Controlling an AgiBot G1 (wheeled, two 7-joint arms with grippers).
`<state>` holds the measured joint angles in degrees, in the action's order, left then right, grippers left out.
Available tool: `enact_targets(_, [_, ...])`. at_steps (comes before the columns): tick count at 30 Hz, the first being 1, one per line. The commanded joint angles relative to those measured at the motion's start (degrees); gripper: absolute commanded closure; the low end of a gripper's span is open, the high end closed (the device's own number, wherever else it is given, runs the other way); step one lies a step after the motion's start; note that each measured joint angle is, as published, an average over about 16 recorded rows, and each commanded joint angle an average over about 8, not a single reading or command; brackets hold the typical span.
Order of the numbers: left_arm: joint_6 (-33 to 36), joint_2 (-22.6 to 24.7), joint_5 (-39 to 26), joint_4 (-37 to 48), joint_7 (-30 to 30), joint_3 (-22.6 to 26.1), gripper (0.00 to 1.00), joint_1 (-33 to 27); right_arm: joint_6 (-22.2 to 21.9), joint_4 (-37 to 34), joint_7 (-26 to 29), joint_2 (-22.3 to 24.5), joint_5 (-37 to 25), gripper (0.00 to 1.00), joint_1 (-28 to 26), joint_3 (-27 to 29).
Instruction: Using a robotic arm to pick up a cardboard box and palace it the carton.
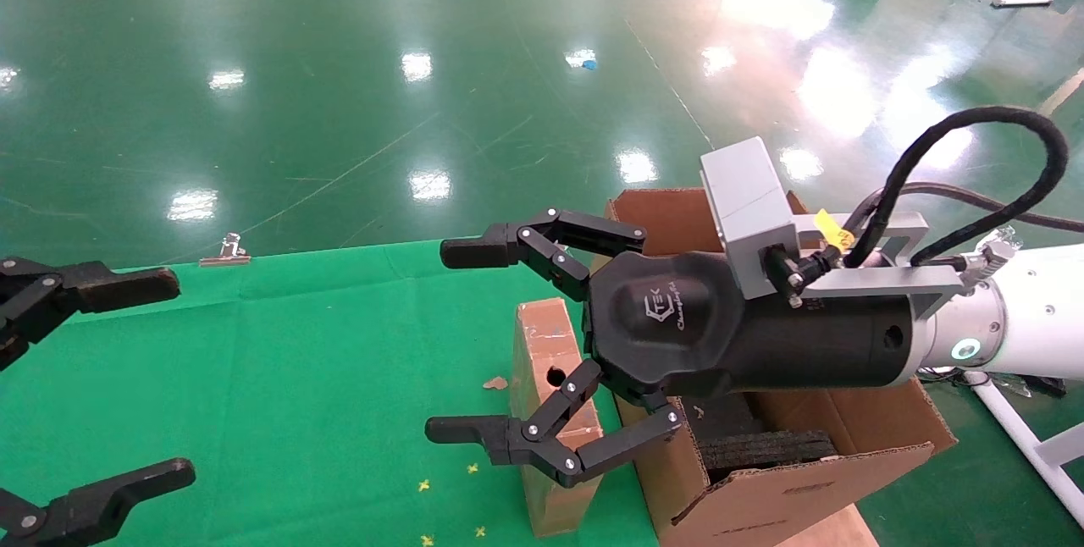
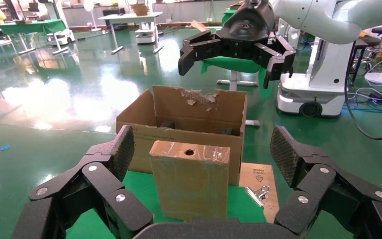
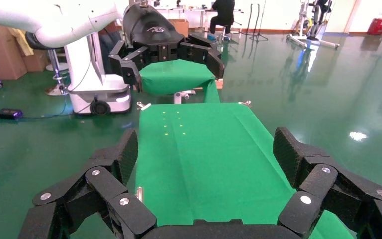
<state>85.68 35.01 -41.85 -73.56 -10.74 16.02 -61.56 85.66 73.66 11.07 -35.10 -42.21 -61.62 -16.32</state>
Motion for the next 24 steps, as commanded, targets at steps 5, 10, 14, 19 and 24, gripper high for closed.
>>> enact_targets(5, [0.0,0.0,0.0,0.0,0.0,0.0,0.00,0.0,-0.2,0.3,1.1,-0.3,-1.4,0.00,-0.4,-1.1])
enact_targets(10, [0.0,0.0,0.0,0.0,0.0,0.0,0.00,0.0,-0.8,1.0,5.0,-1.7,-6.7,0.00,-3.1,-4.4])
enact_targets(14, [0.0,0.0,0.0,0.0,0.0,0.1,0.00,0.0,-0.2,0.8,9.5,-4.3,-14.1,0.00,-8.1,-8.9])
enact_targets(19, [0.0,0.0,0.0,0.0,0.1,0.1,0.00,0.0,3.0,-1.8,15.8,-10.2,-26.9,0.00,-18.6,-16.7])
enact_targets(24, [0.0,0.0,0.1,0.1,0.1,0.1,0.00,0.0,5.4,-3.8,20.6,-15.3,-36.9,0.00,-30.8,-25.4])
